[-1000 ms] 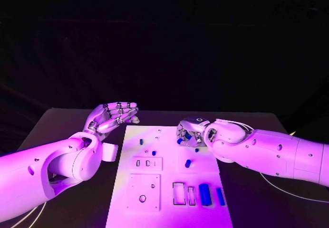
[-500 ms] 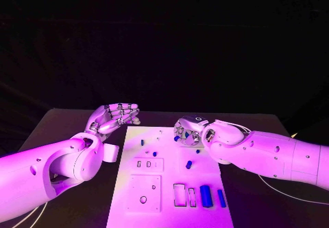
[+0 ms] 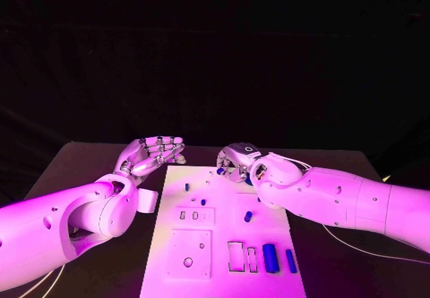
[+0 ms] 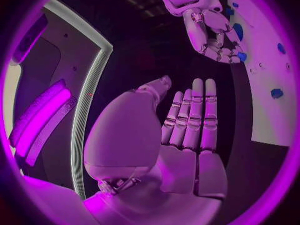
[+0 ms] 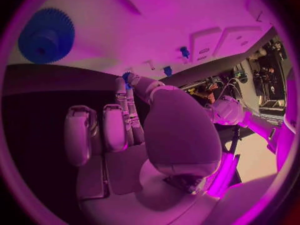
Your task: Assemble the parts on the task board
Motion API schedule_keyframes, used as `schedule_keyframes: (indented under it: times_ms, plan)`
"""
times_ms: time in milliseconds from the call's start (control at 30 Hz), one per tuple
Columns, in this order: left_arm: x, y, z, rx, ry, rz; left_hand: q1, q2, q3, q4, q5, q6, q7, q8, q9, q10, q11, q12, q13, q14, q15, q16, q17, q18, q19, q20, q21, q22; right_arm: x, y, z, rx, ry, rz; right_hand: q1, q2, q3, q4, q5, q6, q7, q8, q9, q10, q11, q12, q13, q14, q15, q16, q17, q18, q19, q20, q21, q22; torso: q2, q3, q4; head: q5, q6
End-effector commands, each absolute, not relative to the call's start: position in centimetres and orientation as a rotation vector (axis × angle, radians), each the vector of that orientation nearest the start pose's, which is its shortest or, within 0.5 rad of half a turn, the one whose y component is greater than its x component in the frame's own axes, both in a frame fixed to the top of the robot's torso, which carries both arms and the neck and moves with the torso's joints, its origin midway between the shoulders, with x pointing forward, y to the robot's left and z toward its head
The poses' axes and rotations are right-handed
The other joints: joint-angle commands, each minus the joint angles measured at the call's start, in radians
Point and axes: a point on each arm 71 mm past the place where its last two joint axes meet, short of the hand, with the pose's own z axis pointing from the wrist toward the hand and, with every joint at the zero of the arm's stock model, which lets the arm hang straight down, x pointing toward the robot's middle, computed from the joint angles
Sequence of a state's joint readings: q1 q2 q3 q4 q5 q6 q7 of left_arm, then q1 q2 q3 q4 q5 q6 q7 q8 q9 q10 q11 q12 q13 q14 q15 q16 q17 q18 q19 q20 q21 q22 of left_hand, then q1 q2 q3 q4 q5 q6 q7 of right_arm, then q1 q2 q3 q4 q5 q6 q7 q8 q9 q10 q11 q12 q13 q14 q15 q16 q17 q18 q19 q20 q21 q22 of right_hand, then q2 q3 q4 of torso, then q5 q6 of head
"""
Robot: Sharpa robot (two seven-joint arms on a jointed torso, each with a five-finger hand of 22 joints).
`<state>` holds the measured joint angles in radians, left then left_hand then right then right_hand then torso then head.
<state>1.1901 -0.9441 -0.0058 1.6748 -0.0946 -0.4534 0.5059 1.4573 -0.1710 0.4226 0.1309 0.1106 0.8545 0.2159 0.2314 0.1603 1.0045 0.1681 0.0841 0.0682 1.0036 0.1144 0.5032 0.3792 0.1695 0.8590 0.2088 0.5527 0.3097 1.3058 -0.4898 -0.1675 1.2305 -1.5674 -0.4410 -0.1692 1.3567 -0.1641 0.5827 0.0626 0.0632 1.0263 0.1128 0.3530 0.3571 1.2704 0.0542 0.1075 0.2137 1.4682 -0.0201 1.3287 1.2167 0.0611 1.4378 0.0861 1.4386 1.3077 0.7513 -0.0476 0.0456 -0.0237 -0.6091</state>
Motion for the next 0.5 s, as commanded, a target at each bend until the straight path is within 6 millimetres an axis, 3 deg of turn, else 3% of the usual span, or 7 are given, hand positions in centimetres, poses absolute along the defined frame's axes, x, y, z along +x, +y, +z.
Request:
schedule_keyframes:
  times_ms: [33,500]
  plan:
    - [46.4,21.7,-14.7,-0.956,1.265,-1.556,-0.008,-0.001,0.002,0.005,-0.007,-0.007,0.013,0.000,0.002,-0.002,0.006,-0.006,0.000,-0.008,-0.003,0.004,0.001,0.005,-0.006,0.000,0.004,0.002,53.6,-10.0,-17.5,-0.292,1.475,0.548,-0.012,-0.003,0.000,0.005,-0.004,-0.003,0.003,0.005,0.072,-0.006,-0.001,-0.008,-0.001,0.035,0.000,0.003,-0.002,-0.013,-0.006,0.002,-0.002,0.058,0.002,-0.0020,0.0027,0.000,-0.002]
    - [46.5,21.4,-14.2,-0.948,1.263,-1.564,-0.008,-0.001,0.002,0.005,-0.007,-0.007,0.013,0.000,0.002,-0.002,0.006,-0.006,0.000,-0.008,-0.003,0.004,0.001,0.005,-0.006,0.000,0.004,0.002,54.2,-8.3,-17.8,-0.298,1.500,0.558,-0.026,-0.010,0.000,0.014,-0.001,-0.007,0.004,0.002,0.075,-0.006,0.000,-0.010,0.001,0.035,0.001,0.003,-0.004,-0.012,-0.008,0.003,-0.004,0.056,0.008,-0.0070,0.0077,0.003,-0.001]
